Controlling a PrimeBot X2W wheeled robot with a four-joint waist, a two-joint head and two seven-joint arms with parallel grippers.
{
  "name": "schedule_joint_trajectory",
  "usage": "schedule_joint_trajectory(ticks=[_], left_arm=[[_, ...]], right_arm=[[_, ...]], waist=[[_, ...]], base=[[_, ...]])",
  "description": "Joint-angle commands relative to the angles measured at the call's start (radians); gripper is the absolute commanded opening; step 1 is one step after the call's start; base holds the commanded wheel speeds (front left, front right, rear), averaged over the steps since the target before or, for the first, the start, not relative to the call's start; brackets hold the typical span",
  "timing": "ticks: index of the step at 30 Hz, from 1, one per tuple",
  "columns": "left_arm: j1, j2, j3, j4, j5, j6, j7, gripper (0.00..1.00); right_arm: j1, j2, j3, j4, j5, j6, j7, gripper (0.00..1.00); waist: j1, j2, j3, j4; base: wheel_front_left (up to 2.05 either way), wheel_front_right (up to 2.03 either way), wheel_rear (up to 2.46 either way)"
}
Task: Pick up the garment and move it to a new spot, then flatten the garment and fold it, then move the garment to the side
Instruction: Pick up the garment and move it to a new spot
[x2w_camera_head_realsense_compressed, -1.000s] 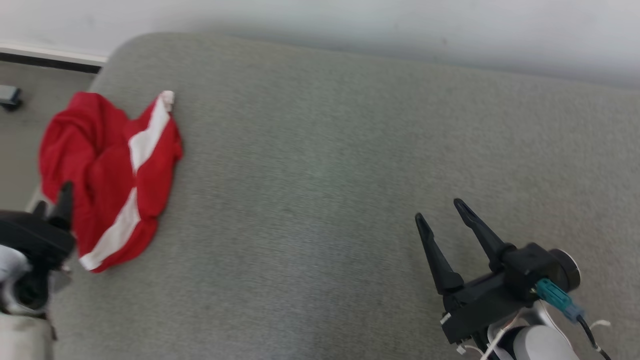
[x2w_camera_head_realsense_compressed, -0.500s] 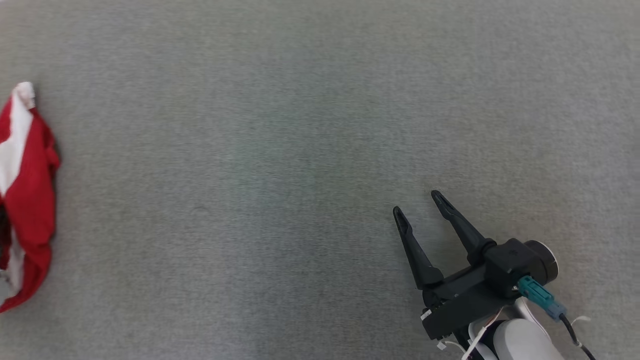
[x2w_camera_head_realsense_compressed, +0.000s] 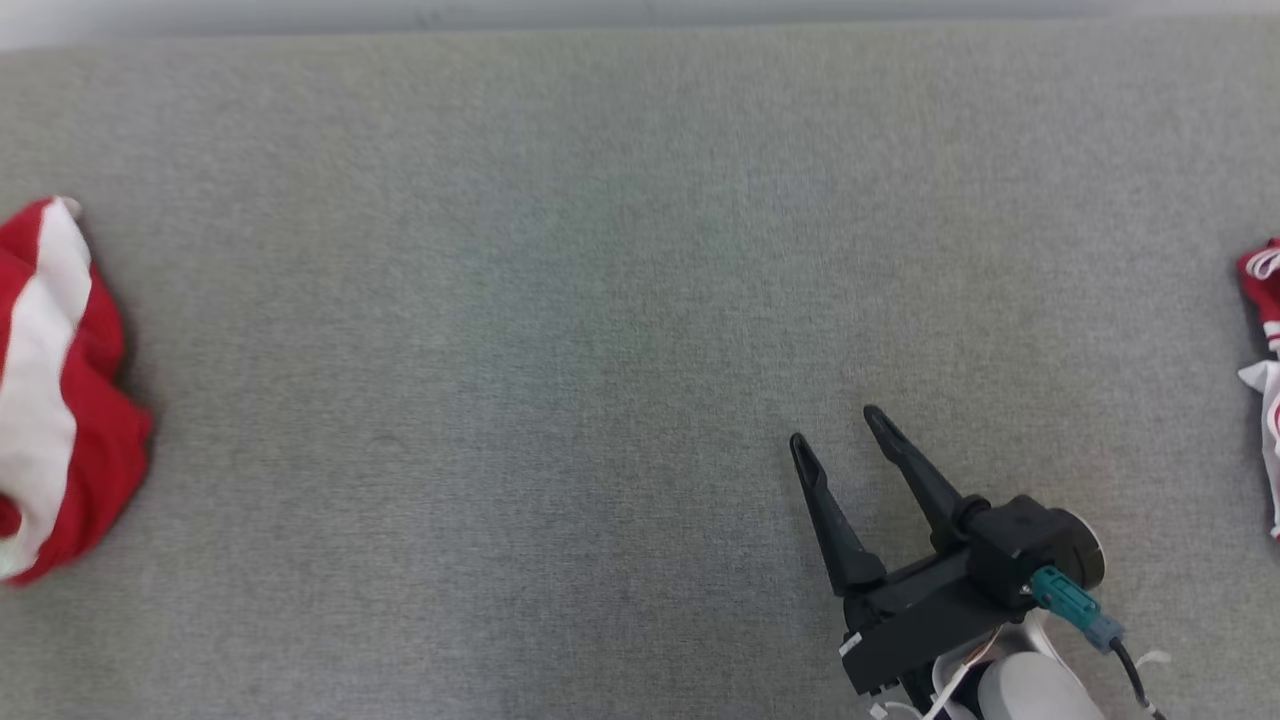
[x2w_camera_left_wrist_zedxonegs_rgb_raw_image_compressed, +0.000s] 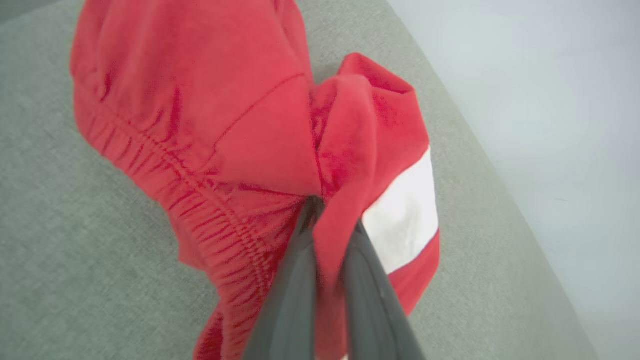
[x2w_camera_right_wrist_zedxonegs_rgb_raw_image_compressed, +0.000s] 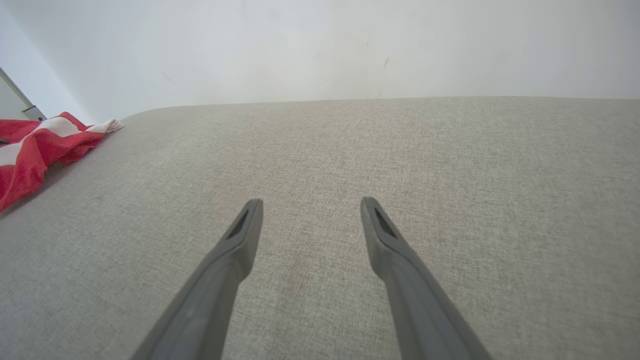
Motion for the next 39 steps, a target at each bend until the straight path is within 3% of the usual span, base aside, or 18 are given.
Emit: schedule_joint_trajectory(ticks=[1,11,17,25,32,39], left_arm=[[0.003,0.008,-0.001,-0.019,0.009,-0.008,0.005,0.00],[-0.077,0.021,-0.123,-0.336,0.033,-0.081,0.058,0.00],[-0.119,-0.028,-0.245,-0.506,0.036,-0.090,0.134,0.00],[-0.039,-0.143,-0.413,-0.671,0.042,-0.084,0.191,0.00],[0.110,-0.181,-0.567,-0.660,0.143,-0.104,0.167,0.00],[0.198,-0.205,-0.653,-0.514,0.222,-0.128,0.083,0.00]], right_arm=[[0.010,0.002,0.002,0.001,0.008,-0.002,-0.006,1.00],[0.069,0.005,-0.005,0.037,0.030,-0.002,-0.040,1.00],[0.106,0.007,-0.027,0.029,0.034,-0.002,-0.047,1.00],[0.134,0.004,-0.038,-0.009,0.024,-0.002,-0.030,1.00],[0.155,0.002,-0.047,-0.049,0.011,-0.002,-0.013,1.00],[0.168,0.004,-0.058,-0.068,-0.005,-0.002,0.000,1.00]], waist=[[0.0000,-0.0001,-0.054,0.030],[0.0000,-0.0001,-0.203,0.007],[0.0000,-0.0001,-0.264,-0.079],[0.0000,-0.0001,-0.277,-0.241],[0.0000,-0.0001,-0.247,-0.361],[0.0000,-0.0001,-0.223,-0.400]], base=[[0.00,0.00,0.00],[0.00,0.00,0.00],[0.00,0.00,0.00],[0.00,0.00,0.00],[0.00,0.00,0.00],[0.00,0.00,0.00]])
